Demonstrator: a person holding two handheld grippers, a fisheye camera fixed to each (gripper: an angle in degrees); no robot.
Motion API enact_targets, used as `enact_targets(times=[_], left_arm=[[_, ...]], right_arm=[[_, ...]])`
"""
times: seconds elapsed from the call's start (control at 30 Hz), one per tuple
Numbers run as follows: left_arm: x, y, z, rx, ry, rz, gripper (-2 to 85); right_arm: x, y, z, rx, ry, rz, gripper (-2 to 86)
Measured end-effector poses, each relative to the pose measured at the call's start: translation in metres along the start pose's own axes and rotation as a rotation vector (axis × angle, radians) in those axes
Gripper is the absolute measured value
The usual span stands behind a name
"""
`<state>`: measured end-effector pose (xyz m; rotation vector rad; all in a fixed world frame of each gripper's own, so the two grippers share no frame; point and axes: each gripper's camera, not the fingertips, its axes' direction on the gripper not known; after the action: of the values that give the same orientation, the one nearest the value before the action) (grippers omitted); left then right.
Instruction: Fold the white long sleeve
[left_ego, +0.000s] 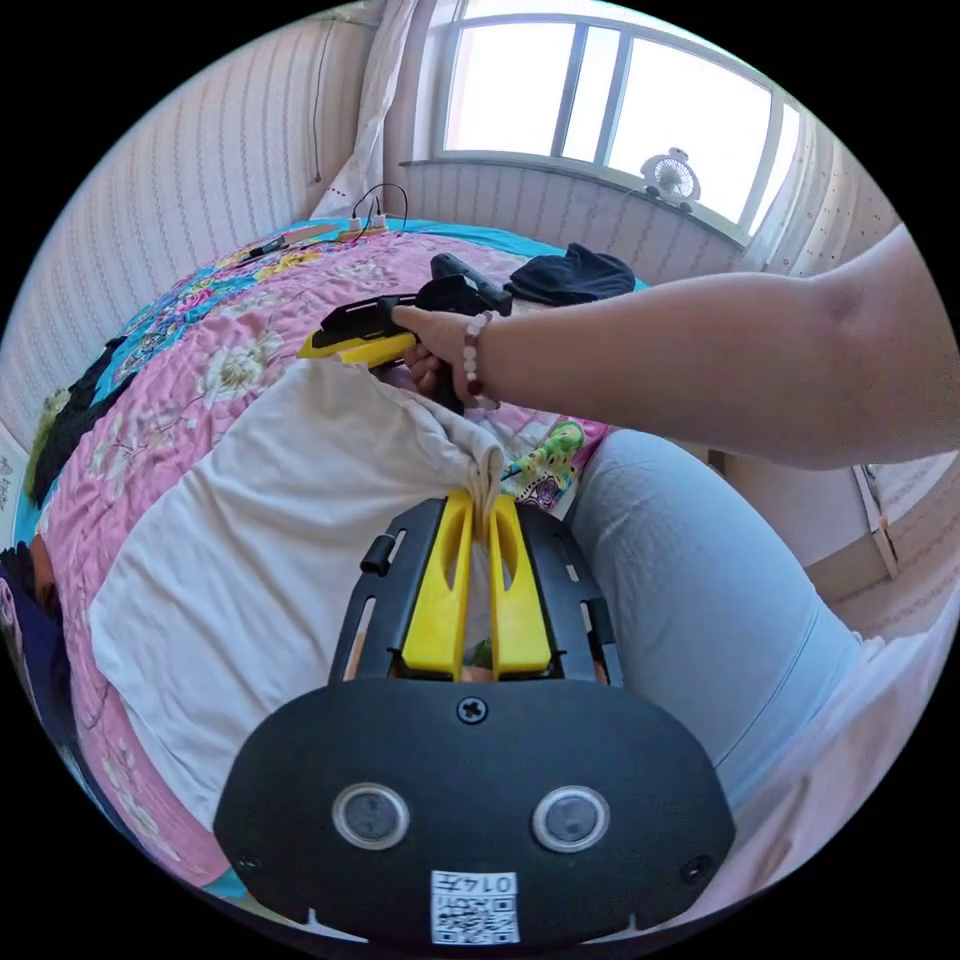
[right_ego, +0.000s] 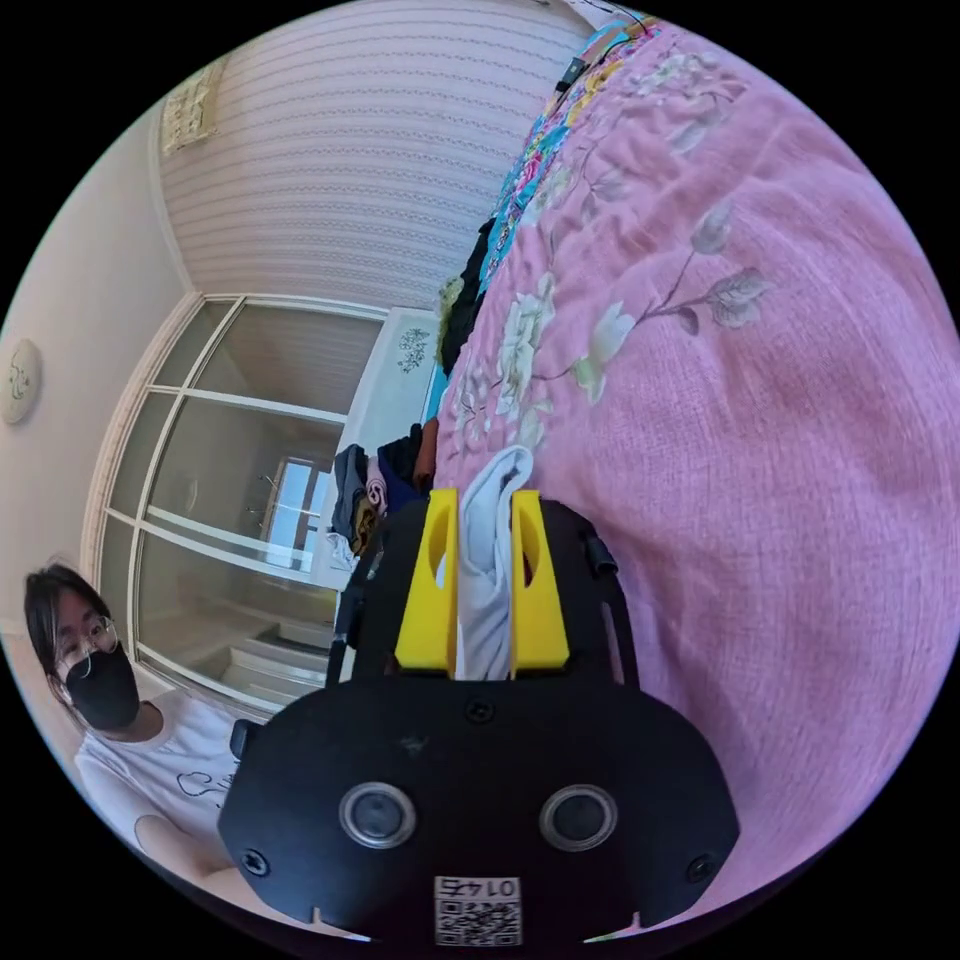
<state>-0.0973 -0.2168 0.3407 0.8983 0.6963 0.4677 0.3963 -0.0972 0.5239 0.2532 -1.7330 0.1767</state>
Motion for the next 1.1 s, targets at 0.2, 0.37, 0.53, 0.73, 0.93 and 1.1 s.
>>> enact_targets(times=[0.2,0.37,0.53,0.73,0.93,1.1], left_arm=[[-0.056,0.027,-0.059,0.107,-0.027,-0.154,0.1],[-0.119,0.076,-0.112,0.151,-0.02,-0.375,0.0],[-0.171,0.122,-0.154,0.17,-0.155,-0.578,0.6],[-0.224,0.163,-0.174,0.128,-0.202,-0.828,3.9],[-0.247,0.183,-0.185,-0.02,-0.178,-0.865,4.1],[-0.259,0.183,-0.202,0.026,-0.278,-0.881,6.3]], right_arm=[[-0.059,0.004,0.033,-0.083,0.033,-0.138,1.6],[-0.133,0.012,0.123,-0.25,0.05,-0.319,1.5],[-0.178,0.033,0.239,-0.368,0.094,-0.4,2.7],[-0.182,0.062,0.33,-0.405,0.098,-0.419,7.2],[-0.188,0.075,0.352,-0.462,0.233,-0.456,7.3],[-0.201,0.097,0.408,-0.62,0.463,-0.523,9.5]])
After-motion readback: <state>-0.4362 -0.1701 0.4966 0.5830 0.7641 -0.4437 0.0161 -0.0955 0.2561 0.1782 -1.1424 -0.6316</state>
